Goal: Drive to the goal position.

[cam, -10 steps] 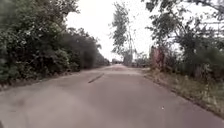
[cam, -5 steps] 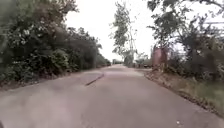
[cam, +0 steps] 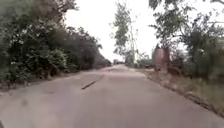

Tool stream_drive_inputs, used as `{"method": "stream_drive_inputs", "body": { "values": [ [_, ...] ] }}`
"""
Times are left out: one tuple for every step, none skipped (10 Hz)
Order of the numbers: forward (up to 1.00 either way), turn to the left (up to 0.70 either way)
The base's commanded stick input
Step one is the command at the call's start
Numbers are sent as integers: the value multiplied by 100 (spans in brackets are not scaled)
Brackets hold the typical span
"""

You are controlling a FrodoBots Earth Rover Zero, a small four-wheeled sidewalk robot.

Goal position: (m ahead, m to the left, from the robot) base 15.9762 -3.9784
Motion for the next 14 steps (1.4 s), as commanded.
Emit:
{"method": "stream_drive_inputs", "body": {
  "values": [
    [70,-34],
    [70,-26],
    [70,-11],
    [70,0],
    [70,0],
    [70,0],
    [70,0],
    [70,0],
    [70,0],
    [70,0],
    [70,0],
    [70,0],
    [70,0],
    [70,0]
  ]
}}
